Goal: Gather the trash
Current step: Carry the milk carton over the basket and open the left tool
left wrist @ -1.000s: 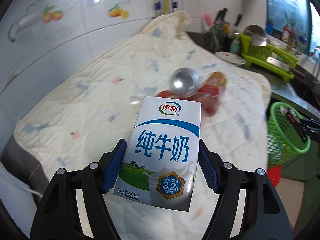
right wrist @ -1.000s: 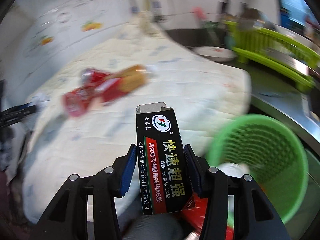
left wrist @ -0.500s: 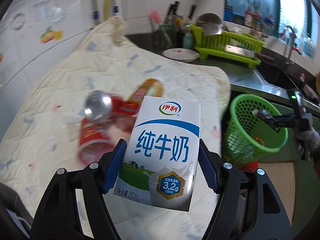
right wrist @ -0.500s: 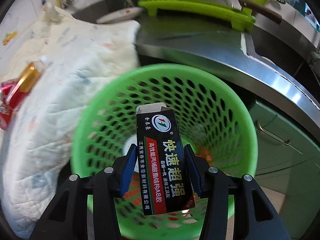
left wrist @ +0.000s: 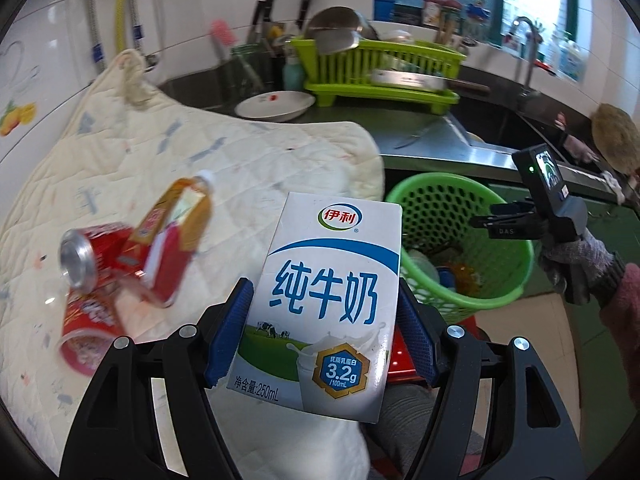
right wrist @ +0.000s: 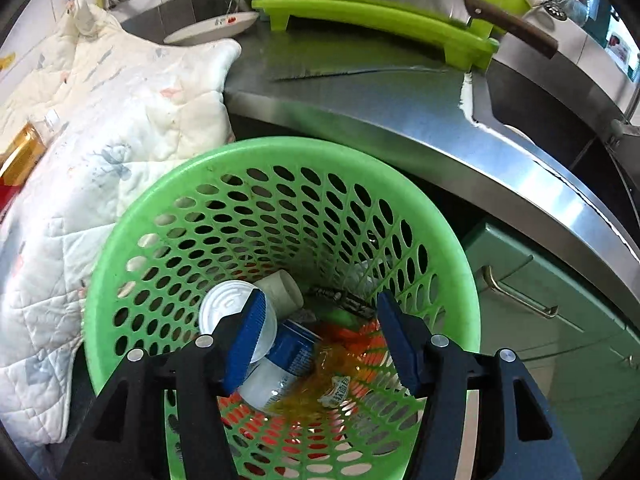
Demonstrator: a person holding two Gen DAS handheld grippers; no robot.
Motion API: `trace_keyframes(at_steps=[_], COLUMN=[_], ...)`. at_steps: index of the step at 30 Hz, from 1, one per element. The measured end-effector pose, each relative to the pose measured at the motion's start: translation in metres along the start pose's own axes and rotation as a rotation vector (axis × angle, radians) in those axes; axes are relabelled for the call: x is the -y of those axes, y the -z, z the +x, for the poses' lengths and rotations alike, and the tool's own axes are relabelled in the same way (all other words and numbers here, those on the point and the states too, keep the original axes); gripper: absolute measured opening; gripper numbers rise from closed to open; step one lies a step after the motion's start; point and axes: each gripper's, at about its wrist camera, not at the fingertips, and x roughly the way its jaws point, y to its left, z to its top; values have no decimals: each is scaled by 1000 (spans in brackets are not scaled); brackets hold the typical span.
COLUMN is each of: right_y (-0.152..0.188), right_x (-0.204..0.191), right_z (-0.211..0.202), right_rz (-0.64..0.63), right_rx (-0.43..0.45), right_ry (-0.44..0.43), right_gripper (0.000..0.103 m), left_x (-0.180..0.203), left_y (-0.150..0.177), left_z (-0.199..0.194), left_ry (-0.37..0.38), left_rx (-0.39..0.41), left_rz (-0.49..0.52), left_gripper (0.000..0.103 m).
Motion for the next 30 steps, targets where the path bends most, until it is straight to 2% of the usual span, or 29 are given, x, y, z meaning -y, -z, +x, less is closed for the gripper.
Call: trace_keyframes(at_steps=[6,16,24,30], right_y=[17,63,81,92], right_x=[8,29,44,48], right_z=[-39,-97,-106,-106], right_rz=[38,134,197,221], right_rx=[83,182,201,197], right_ry=[-2,-22,-51,-79], right_gripper=[61,68,69,69], left_x=[35,98,143,160], left_y=[-13,-43,-60,-59], left_z=[18,73,127,163], left_ry=[62,150,184,191], left_rx=[-7,-51,-109,-162], left_rz=[60,132,166,170], left_gripper=[69,69,70,71])
